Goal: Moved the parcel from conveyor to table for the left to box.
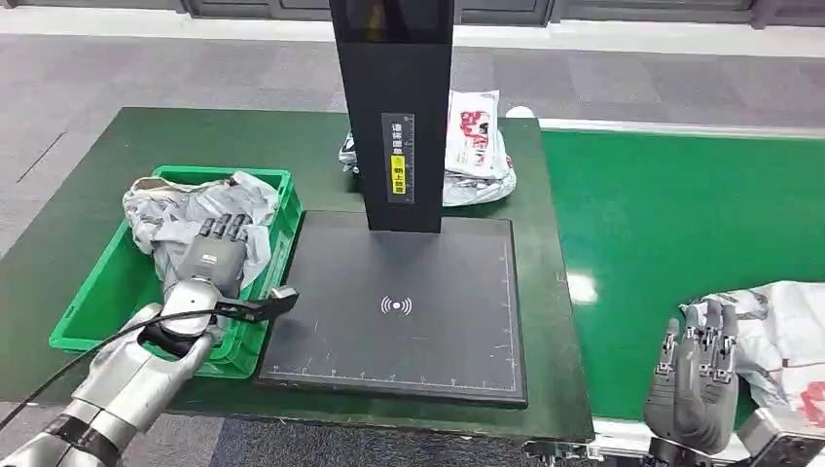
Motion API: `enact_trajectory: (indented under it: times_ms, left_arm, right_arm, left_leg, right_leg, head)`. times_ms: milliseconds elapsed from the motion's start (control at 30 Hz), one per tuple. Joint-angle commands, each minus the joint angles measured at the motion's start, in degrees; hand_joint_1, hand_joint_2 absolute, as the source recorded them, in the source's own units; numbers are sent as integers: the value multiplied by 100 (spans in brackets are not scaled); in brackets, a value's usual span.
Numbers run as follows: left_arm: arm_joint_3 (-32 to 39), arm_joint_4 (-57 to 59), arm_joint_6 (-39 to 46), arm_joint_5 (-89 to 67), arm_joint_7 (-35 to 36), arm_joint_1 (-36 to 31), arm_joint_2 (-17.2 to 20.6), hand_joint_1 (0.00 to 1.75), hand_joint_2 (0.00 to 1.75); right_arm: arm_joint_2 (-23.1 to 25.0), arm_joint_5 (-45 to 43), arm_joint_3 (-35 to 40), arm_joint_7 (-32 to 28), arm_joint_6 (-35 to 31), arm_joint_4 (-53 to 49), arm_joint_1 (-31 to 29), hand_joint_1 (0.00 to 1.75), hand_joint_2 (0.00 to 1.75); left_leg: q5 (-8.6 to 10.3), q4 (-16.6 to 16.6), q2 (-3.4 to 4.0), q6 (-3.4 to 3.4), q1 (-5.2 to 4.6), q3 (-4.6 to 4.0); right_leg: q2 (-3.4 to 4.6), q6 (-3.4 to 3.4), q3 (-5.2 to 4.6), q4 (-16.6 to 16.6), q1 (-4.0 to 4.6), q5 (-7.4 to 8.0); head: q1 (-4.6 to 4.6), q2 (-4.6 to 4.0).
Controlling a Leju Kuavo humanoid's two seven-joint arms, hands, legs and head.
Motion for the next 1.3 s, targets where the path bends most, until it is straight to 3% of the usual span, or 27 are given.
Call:
enact_trajectory:
  times_ms: [33,167,233,333,467,933,1067,1167,1200,1233,1300]
  left_arm:
    - [-6,331,-89,-321,61,-27,-180,0,0]
    - [415,374,173,-321,63,-95,-357,0,0]
    - [711,300,505,-321,458,-185,-438,0,0]
    - [750,241,399,-321,400,-250,-422,0,0]
    - [1422,-458,1630,-321,938,-22,-534,0,0]
    - [1458,-554,1563,-321,912,15,-525,0,0]
    - [1906,-1253,3260,-321,1268,340,-531,0,0]
    - [2773,-2377,4578,-321,632,951,-720,0,0]
    - [3311,-2787,5184,-321,-64,1165,-1096,0,0]
    - [3691,-3414,5248,-321,-771,1246,-1557,0,0]
    - [3865,-4353,5248,-159,-1462,1330,-2034,0,0]
  right_arm:
    - [103,-9,-530,29,42,207,-60,0,175]
    - [112,-27,-594,78,80,187,-54,0,175]
    - [112,-30,-601,112,110,156,-40,0,175]
    - [112,-32,-594,133,116,133,-27,0,175]
    - [112,-50,-565,207,92,67,15,0,175]
    - [112,-52,-562,213,91,65,15,0,175]
    - [112,-61,-499,262,67,67,11,0,175]
    - [112,-48,-423,286,1,85,0,0,175]
    - [112,-43,-399,291,-37,93,-10,0,175]
    - [112,-43,-382,294,-78,105,-6,0,175]
    - [112,-35,-369,290,-156,141,-17,0,175]
  left_leg:
    - [7,-12,-34,4,1,10]
    - [17,-21,-54,5,3,13]
    - [14,-10,-54,4,2,7]
    - [17,1,-60,8,7,-7]
    - [21,-9,-55,14,4,-3]
    - [20,-11,-51,13,5,-1]
    - [15,-5,-40,11,4,-3]
    - [10,-5,-20,12,5,-3]
    - [7,-8,-12,12,5,0]
    - [7,-4,-6,9,4,-6]
    - [4,-1,-21,13,6,-8]
  right_leg:
    - [-19,1,19,-12,0,-1]
    - [-29,4,28,-23,1,5]
    - [-34,4,24,-12,0,1]
    - [-49,3,16,-6,7,0]
    - [-36,7,18,-16,11,5]
    - [-29,5,14,-15,9,5]
    - [-24,5,11,-8,9,2]
    - [-2,5,6,-9,10,4]
    - [7,5,6,-12,9,4]
    - [5,4,0,-7,9,4]
    - [-2,7,6,-9,11,0]
  head:
    - [-2,0]
    - [0,0]
    - [0,0]
    - [0,0]
    - [0,0]
    - [0,0]
    - [0,0]
    - [0,0]
    - [0,0]
    - [-2,0]
    - [0,0]
